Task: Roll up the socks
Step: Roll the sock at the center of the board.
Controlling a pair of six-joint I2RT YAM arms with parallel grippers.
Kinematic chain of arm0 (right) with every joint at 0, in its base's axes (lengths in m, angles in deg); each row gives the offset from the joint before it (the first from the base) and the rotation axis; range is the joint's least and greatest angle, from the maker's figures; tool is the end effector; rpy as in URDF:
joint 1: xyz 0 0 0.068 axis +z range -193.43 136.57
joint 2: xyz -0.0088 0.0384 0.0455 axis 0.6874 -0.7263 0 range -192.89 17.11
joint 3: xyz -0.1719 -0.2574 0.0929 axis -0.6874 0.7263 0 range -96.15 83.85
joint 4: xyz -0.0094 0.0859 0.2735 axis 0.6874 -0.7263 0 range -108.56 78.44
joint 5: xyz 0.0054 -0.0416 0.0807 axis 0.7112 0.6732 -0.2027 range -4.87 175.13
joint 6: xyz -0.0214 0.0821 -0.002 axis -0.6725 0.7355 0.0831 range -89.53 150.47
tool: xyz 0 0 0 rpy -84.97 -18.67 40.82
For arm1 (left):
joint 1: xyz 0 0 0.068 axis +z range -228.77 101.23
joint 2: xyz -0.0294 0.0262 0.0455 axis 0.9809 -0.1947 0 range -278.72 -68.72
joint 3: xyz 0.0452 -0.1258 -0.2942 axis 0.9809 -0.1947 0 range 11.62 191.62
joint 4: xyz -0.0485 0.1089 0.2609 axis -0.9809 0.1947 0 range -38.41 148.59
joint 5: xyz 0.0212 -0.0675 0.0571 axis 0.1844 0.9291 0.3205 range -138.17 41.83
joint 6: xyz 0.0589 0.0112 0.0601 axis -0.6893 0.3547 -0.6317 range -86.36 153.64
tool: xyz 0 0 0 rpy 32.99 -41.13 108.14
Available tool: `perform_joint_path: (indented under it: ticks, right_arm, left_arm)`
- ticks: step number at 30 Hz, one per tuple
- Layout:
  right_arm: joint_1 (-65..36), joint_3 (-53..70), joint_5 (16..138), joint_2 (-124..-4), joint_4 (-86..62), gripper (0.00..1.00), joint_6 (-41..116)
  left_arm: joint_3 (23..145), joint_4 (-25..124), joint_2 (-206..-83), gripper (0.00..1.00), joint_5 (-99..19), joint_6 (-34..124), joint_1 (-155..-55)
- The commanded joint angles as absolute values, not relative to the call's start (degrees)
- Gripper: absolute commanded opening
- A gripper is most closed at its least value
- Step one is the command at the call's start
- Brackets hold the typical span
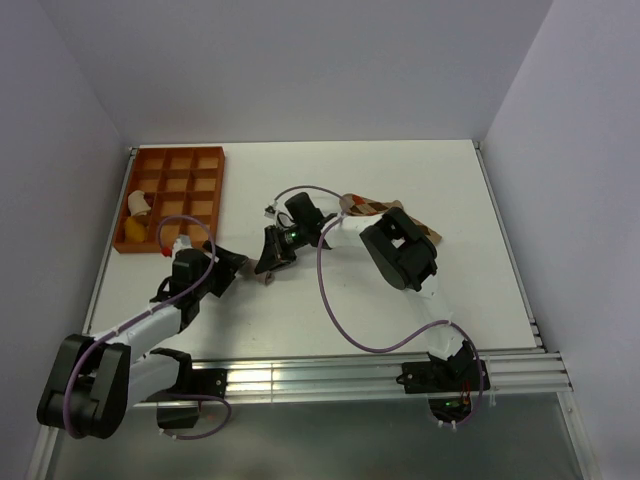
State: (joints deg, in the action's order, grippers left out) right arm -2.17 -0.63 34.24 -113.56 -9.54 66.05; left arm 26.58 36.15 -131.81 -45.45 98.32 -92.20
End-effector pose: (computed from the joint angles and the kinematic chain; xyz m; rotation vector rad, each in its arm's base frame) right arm 0.3709 0.4024 0.1140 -0.6423 2.5361 1.6301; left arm 0.2211 -0.0565 0.1523 -0.9522 2.0526 -0.8207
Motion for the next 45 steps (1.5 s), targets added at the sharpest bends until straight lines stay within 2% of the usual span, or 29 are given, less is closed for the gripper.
perform_joint_path:
  ticks: [1, 14, 24, 33, 45]
  right_arm:
    - [-1.94, 1.68, 36.26, -115.08, -7.88, 0.0, 72.92]
    - [-1.86, 3.79, 35.65, -115.61, -3.21, 0.0, 76.97]
    - [-1.94, 5.1, 34.95, -116.13, -0.49, 0.0, 78.81]
    - [-1.94, 6.42, 34.07, -116.66, 3.81, 0.0, 82.41]
    - [-2.12, 9.15, 32.05, -118.42, 12.07, 0.0, 90.06]
  left_arm:
    - [26.03, 34.28, -133.39, 0.75, -46.15, 101.92, -92.75]
    - [28.23, 33.05, -140.43, 0.71, -50.89, 106.76, -98.99]
    - [27.26, 36.83, -137.71, 0.7, -57.75, 109.31, -98.99]
    - [25.51, 30.42, -140.96, 0.68, -53.01, 109.57, -99.07]
    - [23.58, 24.18, -146.14, 0.68, -52.4, 109.83, -99.69]
